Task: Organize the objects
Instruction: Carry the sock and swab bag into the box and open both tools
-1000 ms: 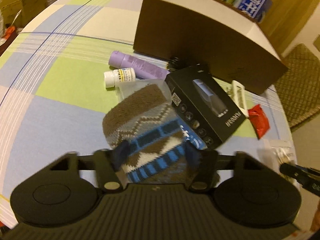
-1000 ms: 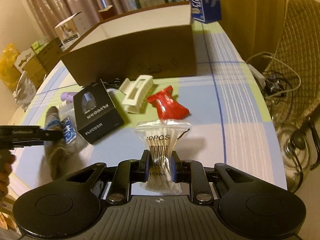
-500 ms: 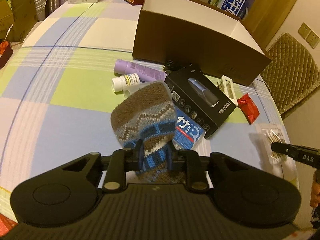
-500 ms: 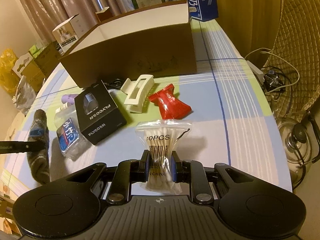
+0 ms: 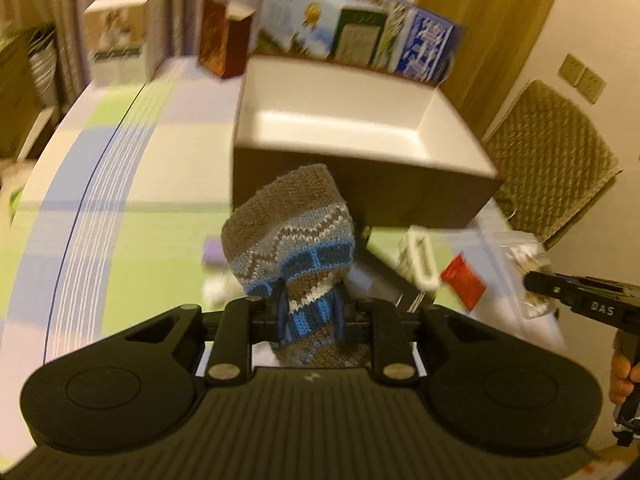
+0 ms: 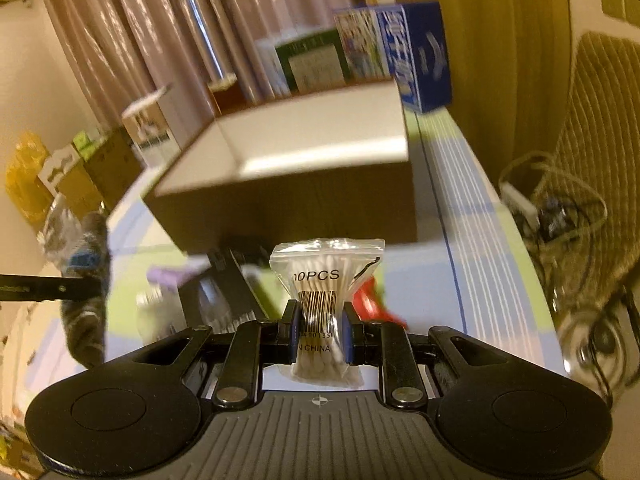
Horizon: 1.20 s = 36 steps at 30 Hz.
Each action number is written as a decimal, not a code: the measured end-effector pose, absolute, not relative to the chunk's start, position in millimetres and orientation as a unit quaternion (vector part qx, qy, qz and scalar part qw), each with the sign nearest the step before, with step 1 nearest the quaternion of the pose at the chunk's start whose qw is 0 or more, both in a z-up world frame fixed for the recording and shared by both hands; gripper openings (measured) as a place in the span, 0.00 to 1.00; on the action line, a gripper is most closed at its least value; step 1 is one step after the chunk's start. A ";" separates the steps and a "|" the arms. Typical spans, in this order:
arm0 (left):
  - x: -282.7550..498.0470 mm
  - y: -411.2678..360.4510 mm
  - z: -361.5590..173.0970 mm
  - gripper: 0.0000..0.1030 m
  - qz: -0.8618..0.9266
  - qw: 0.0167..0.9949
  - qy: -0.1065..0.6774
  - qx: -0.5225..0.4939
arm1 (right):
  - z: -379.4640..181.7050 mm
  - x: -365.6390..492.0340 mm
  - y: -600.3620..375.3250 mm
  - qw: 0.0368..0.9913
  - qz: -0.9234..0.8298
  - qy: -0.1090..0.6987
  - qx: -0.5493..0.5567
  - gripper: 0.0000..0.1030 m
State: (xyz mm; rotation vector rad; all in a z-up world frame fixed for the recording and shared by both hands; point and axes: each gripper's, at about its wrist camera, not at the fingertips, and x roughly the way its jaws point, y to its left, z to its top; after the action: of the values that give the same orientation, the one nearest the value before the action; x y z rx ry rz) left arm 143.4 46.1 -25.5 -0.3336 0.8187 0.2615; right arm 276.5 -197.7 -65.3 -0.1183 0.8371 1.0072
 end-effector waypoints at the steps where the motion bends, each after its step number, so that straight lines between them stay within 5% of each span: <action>1: 150.7 47.6 -20.3 0.18 0.120 0.900 0.390 -0.156 | -59.1 279.7 -190.8 0.792 0.472 0.383 -0.051 0.17; 15: 299.5 73.1 22.5 0.18 0.068 0.925 0.354 -0.118 | -14.8 338.7 -82.1 0.806 0.490 0.330 -0.027 0.17; 36: 427.3 82.5 -89.0 0.22 0.049 0.867 0.489 -0.084 | -78.0 404.2 -21.5 0.799 0.427 0.421 -0.041 0.17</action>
State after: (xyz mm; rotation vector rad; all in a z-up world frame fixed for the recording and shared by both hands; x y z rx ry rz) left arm 427.3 82.5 -89.0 -0.1752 1.0229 0.1025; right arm 404.2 -21.5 -78.0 -0.0887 0.9038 0.9163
